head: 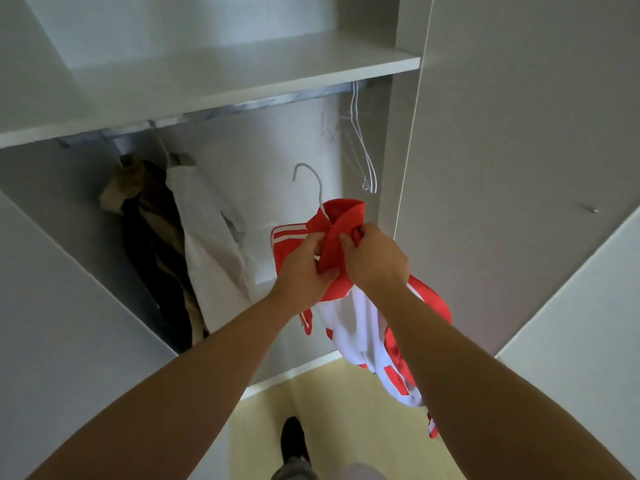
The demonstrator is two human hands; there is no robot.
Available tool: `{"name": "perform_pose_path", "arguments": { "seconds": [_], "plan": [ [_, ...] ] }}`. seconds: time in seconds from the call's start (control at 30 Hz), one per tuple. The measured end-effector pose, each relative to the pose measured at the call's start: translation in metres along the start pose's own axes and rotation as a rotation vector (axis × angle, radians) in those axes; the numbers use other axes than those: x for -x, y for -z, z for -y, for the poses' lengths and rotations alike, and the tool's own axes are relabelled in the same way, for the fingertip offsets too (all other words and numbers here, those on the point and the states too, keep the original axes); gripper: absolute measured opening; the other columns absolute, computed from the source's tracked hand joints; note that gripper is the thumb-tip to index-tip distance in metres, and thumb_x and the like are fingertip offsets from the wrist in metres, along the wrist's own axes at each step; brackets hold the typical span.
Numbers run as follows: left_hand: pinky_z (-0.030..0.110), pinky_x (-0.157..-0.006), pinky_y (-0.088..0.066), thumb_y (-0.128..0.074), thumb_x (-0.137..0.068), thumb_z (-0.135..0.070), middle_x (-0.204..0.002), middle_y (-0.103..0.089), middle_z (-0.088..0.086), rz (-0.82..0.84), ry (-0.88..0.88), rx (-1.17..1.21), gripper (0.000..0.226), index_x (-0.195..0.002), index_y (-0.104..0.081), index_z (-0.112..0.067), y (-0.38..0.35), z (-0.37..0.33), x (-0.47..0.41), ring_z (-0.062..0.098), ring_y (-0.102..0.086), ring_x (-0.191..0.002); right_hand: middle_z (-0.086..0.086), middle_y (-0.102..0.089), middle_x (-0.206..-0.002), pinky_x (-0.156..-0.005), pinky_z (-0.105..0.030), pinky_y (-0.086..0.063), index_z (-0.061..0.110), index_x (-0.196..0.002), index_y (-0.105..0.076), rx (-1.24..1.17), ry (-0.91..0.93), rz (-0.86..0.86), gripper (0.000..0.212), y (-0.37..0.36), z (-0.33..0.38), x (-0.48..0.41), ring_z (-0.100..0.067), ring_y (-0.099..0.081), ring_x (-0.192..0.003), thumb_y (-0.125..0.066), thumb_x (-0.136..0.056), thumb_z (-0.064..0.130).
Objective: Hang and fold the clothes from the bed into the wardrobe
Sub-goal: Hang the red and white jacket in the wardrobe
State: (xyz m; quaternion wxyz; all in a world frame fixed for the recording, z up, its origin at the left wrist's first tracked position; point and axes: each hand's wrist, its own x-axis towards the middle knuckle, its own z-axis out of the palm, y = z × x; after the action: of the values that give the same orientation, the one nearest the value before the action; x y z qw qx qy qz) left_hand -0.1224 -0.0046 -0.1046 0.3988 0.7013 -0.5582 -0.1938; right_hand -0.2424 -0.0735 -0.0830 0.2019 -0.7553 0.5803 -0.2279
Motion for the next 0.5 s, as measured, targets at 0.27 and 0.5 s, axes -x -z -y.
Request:
{"name": "perform_pose_path", "arguments": {
  "seconds": [0.27, 0.5],
  "plan": [
    [0.017, -0.085, -0.043, -0.065, -0.092, -0.011, -0.104, -0.063, -0.013, 0.048, -0.093, -0.127, 0.037, -0.128, -0.058, -0.019, 0.045, 0.066, -0.145, 0.010, -0.059, -0.097, 0.002, -0.051, -0.078, -0.065, -0.032, -0.034, 0.021, -0.102, -0.053, -0.065, -0.103, -0.008, 0.027, -0.052, 0.059, -0.121, -0.027, -0.048, -0.070, -0.044, -0.087, 0.042],
    [0.006, -0.060, -0.040, -0.064, -0.094, -0.015, -0.068, -0.057, -0.012, -0.211, 0.021, -0.087, 0.022, -0.077, -0.054, -0.025, 0.047, 0.103, -0.228, -0.007, -0.056, -0.064, 0.000, -0.053, -0.081, -0.063, -0.034, -0.035, 0.014, -0.107, -0.046, -0.048, 0.139, -0.112, 0.018, -0.093, 0.082, -0.199, -0.029, -0.052, -0.071, -0.041, -0.095, 0.025]
  ]
}}
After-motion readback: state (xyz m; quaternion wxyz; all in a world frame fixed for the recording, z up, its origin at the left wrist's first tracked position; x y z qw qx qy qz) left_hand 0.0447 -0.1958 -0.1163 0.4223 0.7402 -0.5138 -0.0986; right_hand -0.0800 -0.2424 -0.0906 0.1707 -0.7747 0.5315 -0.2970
